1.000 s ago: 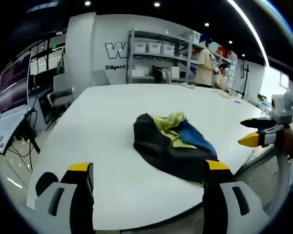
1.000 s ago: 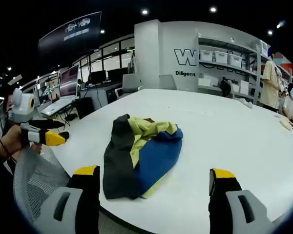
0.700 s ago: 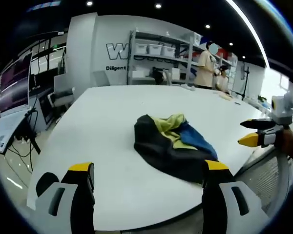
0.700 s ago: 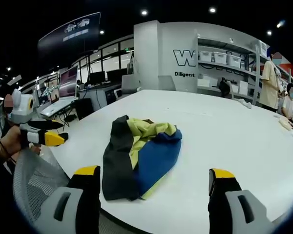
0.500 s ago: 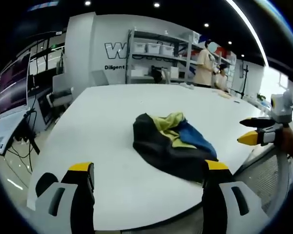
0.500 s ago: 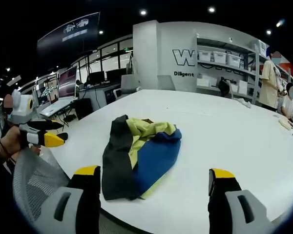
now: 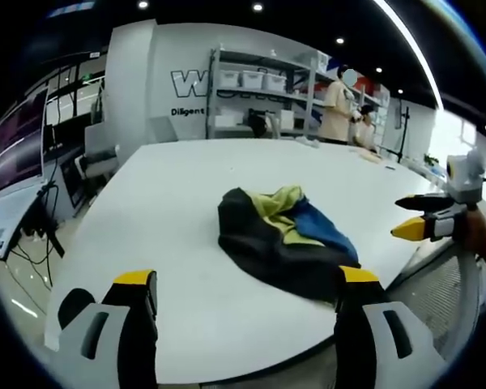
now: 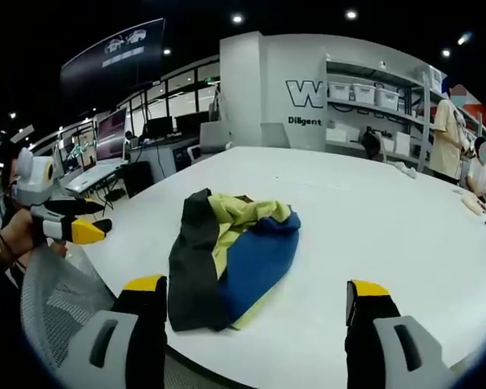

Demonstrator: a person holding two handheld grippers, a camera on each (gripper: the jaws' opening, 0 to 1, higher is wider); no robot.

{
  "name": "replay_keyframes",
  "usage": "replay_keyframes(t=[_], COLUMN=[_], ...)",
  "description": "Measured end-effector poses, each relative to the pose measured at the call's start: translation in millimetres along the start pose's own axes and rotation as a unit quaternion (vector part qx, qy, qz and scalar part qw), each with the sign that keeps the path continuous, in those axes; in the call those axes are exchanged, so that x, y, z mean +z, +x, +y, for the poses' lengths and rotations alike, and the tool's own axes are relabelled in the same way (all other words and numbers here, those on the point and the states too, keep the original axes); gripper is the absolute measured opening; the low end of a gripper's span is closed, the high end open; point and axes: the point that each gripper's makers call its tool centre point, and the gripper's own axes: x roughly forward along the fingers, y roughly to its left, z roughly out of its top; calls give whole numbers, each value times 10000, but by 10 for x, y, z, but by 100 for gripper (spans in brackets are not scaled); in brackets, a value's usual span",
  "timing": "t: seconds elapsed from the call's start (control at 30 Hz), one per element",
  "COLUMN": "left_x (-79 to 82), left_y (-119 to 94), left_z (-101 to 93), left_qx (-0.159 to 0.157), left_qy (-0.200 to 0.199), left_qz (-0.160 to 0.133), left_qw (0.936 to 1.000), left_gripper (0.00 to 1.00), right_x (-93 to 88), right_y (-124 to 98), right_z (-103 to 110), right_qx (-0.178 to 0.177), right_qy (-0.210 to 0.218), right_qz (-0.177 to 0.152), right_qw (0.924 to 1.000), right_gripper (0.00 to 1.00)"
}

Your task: Fold the garment on the visible template until the final outline fits inside the template.

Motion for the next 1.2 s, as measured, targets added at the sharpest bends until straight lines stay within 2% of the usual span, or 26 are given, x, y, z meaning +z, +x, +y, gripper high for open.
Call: replay_keyframes(t=[0.3, 0.37, 0.63, 0.73, 1.2], left_x=[4, 34, 25, 67, 38], left_y=[-6, -13, -5, -11, 16], left_z=[0, -21, -49, -57, -56], left_qx=[-28, -83, -110, -171, -196], left_qy=[2, 11, 119, 110, 52], left_qz=[-13, -97, -32, -136, -11], left_qw=[10000, 9999, 9999, 9997, 9998], left_gripper=[87, 87, 85, 84, 83], right_x=[-3, 14, 58, 70, 74], right_y=[5, 7, 11, 23, 37], right_z=[9, 5, 10, 21, 38], right_qx=[11, 20, 126, 166, 248], right_qy=[33, 84, 343, 334, 409], right_qz=[14, -20, -112, -105, -72], right_qw=[10000, 10000, 9993, 9993, 9988], right_gripper=[90, 90, 90, 90, 89])
